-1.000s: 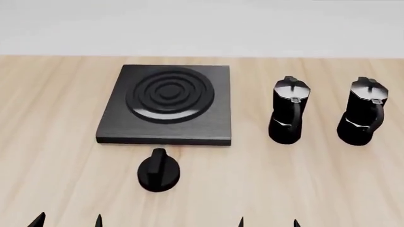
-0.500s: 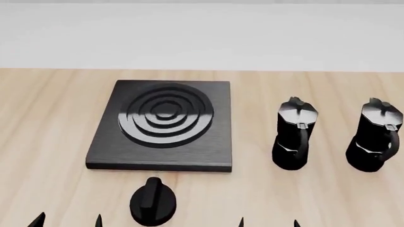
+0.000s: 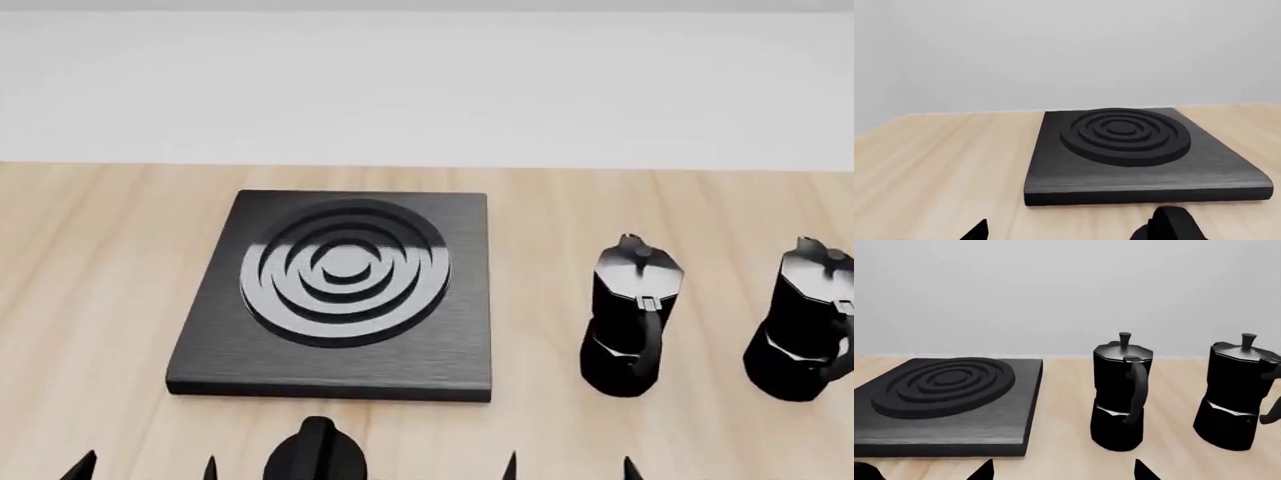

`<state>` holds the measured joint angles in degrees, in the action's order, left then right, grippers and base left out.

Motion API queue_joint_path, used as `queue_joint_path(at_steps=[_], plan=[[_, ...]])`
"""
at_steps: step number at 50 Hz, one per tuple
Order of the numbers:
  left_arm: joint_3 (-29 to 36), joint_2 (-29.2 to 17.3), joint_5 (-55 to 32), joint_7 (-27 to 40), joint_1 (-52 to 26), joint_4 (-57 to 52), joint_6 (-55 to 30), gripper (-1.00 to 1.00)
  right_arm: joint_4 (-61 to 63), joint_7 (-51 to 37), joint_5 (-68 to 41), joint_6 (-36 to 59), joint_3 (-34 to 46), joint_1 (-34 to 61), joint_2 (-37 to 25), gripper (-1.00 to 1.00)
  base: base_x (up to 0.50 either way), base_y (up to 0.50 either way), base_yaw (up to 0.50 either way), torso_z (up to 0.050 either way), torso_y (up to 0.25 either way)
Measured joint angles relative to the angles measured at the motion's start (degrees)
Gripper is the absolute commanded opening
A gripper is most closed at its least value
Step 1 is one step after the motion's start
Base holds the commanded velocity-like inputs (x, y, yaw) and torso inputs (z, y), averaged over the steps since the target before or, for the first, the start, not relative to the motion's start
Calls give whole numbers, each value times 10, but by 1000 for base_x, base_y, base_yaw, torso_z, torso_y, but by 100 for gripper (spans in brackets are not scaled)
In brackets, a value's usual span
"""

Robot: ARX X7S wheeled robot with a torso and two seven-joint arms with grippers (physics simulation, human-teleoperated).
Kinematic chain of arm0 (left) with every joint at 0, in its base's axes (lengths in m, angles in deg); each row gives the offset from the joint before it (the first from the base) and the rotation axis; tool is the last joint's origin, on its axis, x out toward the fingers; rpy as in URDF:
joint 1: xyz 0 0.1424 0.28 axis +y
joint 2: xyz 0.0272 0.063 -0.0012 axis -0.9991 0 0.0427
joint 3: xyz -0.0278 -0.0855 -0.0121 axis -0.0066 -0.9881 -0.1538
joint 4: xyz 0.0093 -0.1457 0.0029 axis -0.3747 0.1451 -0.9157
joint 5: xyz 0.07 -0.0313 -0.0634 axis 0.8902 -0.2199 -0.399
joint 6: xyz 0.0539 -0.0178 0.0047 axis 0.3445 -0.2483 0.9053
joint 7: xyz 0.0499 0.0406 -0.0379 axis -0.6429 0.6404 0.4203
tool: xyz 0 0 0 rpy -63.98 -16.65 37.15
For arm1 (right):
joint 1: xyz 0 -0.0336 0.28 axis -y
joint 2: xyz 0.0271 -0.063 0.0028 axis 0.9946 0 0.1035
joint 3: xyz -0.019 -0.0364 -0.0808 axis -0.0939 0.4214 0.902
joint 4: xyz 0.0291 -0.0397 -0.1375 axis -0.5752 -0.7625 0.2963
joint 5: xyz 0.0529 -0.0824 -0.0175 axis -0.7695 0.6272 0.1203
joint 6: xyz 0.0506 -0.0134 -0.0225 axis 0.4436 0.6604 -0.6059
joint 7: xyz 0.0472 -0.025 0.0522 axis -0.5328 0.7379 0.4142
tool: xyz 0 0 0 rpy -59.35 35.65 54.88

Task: Put the right moka pot on the stove.

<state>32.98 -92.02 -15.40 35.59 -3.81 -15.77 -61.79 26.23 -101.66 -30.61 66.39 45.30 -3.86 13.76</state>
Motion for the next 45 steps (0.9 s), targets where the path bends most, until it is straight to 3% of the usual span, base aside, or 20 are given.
queue_joint_path(at_steps=[13, 35, 45], plan=[[0, -17, -7, 20, -2, -93, -88, 100, 61, -12, -5, 47, 0, 1, -15, 100, 0, 0, 0, 0, 0], [-9, -59, -28, 67, -41, -359, -349, 100, 239, -54, -27, 203, -13, 9, -54, 100, 0, 0, 0, 0, 0], [-24, -68, -45, 82, -58, -441, -431, 100, 288, -70, -28, 247, -15, 14, -64, 100, 0, 0, 0, 0, 0]])
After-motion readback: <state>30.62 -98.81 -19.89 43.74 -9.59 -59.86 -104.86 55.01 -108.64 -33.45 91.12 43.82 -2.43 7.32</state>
